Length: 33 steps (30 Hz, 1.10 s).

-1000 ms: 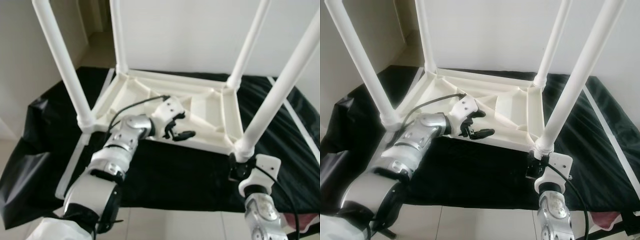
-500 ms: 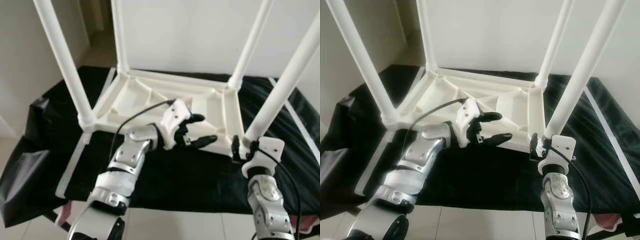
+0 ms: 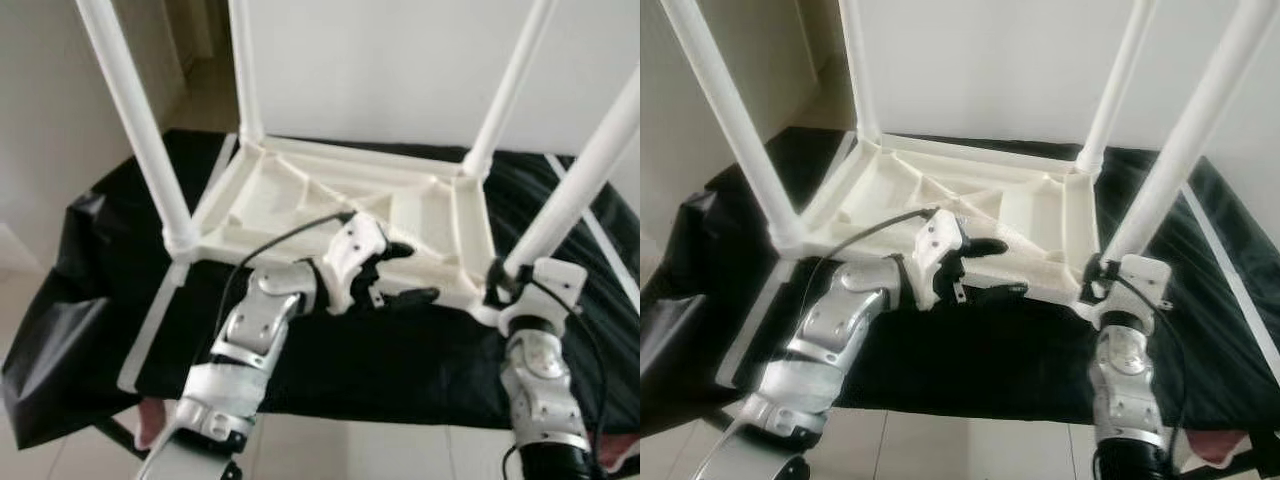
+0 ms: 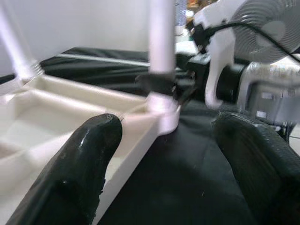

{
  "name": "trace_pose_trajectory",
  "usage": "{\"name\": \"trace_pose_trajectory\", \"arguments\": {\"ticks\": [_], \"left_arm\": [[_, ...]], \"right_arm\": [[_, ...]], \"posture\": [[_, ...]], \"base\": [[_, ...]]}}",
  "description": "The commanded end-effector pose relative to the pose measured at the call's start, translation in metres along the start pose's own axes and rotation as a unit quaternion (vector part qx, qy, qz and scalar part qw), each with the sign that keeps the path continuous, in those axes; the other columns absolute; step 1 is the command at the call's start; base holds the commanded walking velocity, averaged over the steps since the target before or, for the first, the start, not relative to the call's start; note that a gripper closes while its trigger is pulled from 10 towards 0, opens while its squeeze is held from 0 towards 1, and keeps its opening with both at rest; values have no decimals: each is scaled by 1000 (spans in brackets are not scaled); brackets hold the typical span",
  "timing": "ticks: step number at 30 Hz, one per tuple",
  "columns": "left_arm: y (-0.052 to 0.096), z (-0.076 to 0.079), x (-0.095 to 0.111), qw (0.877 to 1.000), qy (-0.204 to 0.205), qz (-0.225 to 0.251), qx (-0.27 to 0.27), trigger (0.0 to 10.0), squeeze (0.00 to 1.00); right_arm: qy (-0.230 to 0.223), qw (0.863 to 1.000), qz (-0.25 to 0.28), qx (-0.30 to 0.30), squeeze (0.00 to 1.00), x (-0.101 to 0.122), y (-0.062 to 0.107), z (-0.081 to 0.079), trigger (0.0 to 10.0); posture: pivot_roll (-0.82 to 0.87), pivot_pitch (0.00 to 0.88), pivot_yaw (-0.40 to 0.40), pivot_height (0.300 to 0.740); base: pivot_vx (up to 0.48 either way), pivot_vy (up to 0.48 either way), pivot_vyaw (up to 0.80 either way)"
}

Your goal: Building children table

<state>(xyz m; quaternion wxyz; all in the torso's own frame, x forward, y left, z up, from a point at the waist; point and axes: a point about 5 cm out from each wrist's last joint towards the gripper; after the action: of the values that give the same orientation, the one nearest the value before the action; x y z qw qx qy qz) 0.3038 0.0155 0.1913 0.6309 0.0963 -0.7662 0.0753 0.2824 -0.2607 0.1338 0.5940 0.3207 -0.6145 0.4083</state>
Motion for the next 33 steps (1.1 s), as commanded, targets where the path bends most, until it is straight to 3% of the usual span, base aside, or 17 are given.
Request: {"name": "trace_pose_trajectory", "arguments": {"ticks": [1, 2, 4, 8, 10, 11, 14, 17, 18, 21, 26, 28, 33], "left_arm": [[-1, 1, -2, 1000, -1, -8, 9, 10000, 0], [-1, 1, -2, 1000, -1, -8, 9, 10000, 0], [0, -3, -7, 998, -19, -34, 40, 10000, 0], [1, -10, -13, 995, -29, -59, 71, 10000, 0], [2, -15, -18, 992, -35, -81, 91, 10000, 0], [4, -19, -26, 986, -43, -115, 109, 10000, 0], [5, -23, -31, 981, -53, -137, 128, 10000, 0], [11, -39, -47, 960, -38, -195, 196, 10000, 0], [11, -39, -47, 960, -38, -195, 196, 10000, 0], [16, -48, -55, 944, -40, -225, 236, 10000, 0], [20, -53, -59, 934, -38, -240, 261, 10000, 0], [24, -60, -63, 923, -34, -253, 288, 10000, 0], [24, -65, -61, 920, -29, -246, 303, 10000, 0]], "right_arm": [[-1, 999, -1, -50, 0, -3, -3, 24, 10000], [-1, 999, -1, -50, 0, -3, -3, 24, 10000], [20, 996, 9, -92, 0, 0, -8, 43, 10000], [16, 994, 8, -105, 0, 0, -10, 49, 10000], [9, 996, 9, -86, 0, 1, -10, 44, 10000], [-8, 999, 15, -44, 0, 3, -10, 29, 10000], [-14, 999, 20, -23, 0, 4, -9, 20, 10000], [-48, 998, 24, 46, 0, 7, -1, -14, 10000], [-48, 998, 24, 46, 0, 7, -1, -14, 10000], [-64, 994, 25, 86, 0, 9, 6, -36, 10000], [-75, 992, 25, 98, 0, 11, 8, -43, 10000], [-84, 989, 30, 115, 0, 15, 9, -50, 10000], [-86, 989, 33, 120, 0, 16, 9, -50, 10000]], "posture": [[-27, 0, -31, 740], [-27, 0, -31, 740], [-23, 0, -33, 740], [-21, 0, -36, 740], [-23, 0, -35, 740], [-23, 0, -35, 740], [-24, 0, -34, 740], [-25, 0, -32, 740], [-25, 0, -32, 740], [-28, 0, -30, 740], [-31, 0, -29, 740], [-36, 0, -27, 740], [-36, 0, -27, 740]], "base": [[0, 0, 0], [0, 0, 0], [0, 0, 0], [0, 0, 0], [0, 0, 0], [0, 0, 0], [0, 0, 0], [0, 0, 0], [0, 0, 0], [0, 0, 0], [0, 0, 0], [0, 0, 0], [0, 0, 0]]}}
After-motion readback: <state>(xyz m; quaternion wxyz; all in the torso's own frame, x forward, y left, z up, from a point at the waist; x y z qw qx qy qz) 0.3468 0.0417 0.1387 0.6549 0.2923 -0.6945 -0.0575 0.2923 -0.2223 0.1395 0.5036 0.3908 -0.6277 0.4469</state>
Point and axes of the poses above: a point about 5 cm out from each wrist's last joint towards the gripper, its own y axis pointing back from the gripper into the wrist, its own x axis along the axis of the wrist's last joint, z = x × y
